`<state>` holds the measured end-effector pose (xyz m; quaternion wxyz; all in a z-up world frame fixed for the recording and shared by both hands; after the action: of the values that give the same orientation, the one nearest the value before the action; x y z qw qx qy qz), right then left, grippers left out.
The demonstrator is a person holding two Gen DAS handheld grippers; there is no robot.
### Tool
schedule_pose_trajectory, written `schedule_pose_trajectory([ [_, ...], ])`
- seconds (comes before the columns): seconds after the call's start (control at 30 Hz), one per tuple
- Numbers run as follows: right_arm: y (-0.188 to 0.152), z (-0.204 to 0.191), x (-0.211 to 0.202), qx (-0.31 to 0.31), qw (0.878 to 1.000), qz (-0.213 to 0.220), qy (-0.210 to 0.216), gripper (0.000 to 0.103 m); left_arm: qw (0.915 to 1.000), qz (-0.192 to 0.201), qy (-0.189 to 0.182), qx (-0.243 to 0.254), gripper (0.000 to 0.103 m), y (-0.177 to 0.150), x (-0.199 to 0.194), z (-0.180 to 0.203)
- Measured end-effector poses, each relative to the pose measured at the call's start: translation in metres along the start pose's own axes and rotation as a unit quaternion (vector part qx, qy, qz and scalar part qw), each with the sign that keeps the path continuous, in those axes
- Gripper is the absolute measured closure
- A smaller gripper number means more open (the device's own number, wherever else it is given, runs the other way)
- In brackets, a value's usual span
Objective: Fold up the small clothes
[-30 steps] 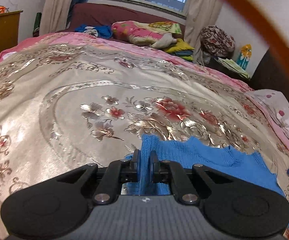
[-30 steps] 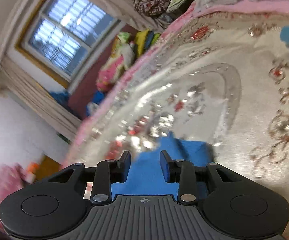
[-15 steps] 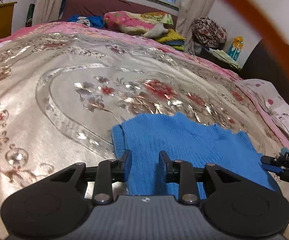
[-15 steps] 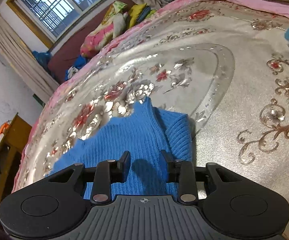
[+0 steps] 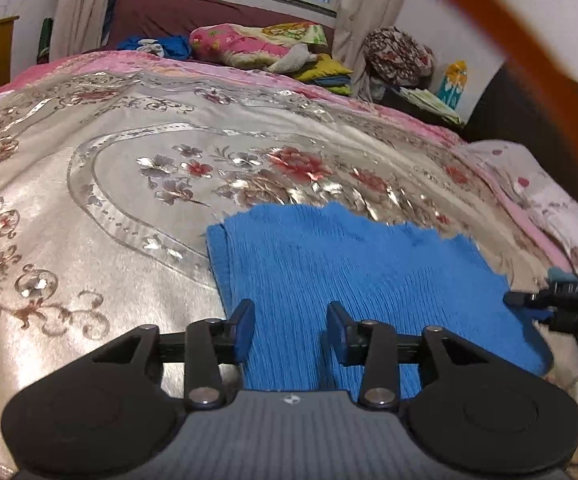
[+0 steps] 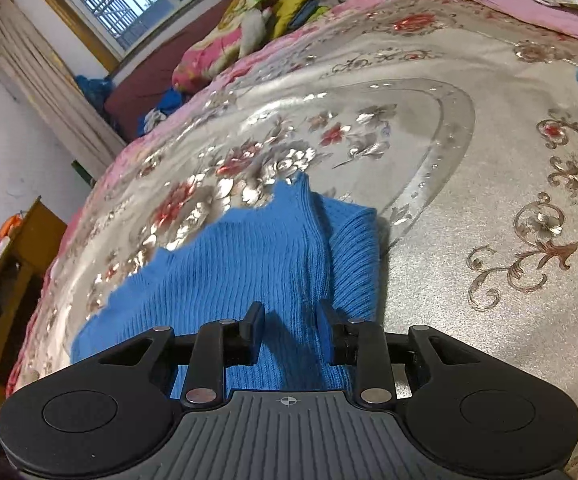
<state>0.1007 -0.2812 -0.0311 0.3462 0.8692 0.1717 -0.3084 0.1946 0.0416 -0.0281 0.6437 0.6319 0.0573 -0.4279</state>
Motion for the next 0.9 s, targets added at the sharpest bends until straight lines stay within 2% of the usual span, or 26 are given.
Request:
schedule_pose_trajectory([
  [0.2, 0.004, 0.013, -0.009, 0.026, 1.0, 0.004, 0.001, 0.074, 0.9997, -0.002, -0.009, 0.021, 0.055, -0.004, -0.001, 0.009],
  [0.4, -0.004, 0.009, -0.003, 0.015, 1.0, -0.019, 0.011, 0.073, 0.9997, -0.009, -0.01, 0.022, 0.055, -0.008, 0.003, 0.01],
  [0.47, -0.004, 0.005, -0.004, 0.009, 1.0, -0.022, 0.014, 0.077, 0.9997, -0.011, -0.012, 0.02, 0.055, -0.009, 0.004, 0.01],
  [0.5, -0.004, 0.004, -0.005, 0.01, 1.0, -0.021, 0.017, 0.085, 0.9997, -0.011, -0.013, 0.02, 0.055, -0.009, 0.004, 0.011],
  [0.53, -0.003, 0.004, -0.008, 0.012, 1.0, -0.02, 0.021, 0.088, 0.9996, -0.01, -0.015, 0.02, 0.055, -0.009, 0.003, 0.011],
  [0.67, -0.001, -0.004, -0.028, 0.013, 0.999, -0.01, 0.049, 0.091, 0.9994, -0.005, -0.029, 0.018, 0.055, -0.006, -0.003, 0.015],
  [0.77, -0.008, -0.007, -0.047, 0.004, 0.999, -0.003, 0.053, 0.092, 0.9993, 0.0, -0.036, 0.013, 0.055, -0.005, -0.011, 0.017],
  [0.8, -0.011, -0.006, -0.047, 0.003, 0.999, -0.004, 0.048, 0.092, 0.9993, -0.001, -0.035, 0.014, 0.055, -0.006, -0.012, 0.016],
  [0.9, -0.021, 0.008, -0.03, -0.016, 1.0, -0.02, -0.015, 0.091, 0.9994, -0.027, -0.019, 0.014, 0.055, -0.018, -0.004, 0.013],
])
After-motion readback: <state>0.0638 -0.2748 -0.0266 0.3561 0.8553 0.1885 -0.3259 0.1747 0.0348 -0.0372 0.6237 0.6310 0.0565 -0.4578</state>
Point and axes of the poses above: each gripper's, at about its wrist camera, not at the fingertips, and x roughly the way its jaws point, z to its right, y to its top, the point moved 7 cm from there along x, roughly the way its jaws point, and after that the axes turned 6 degrees about x, right-handed, at the moved point
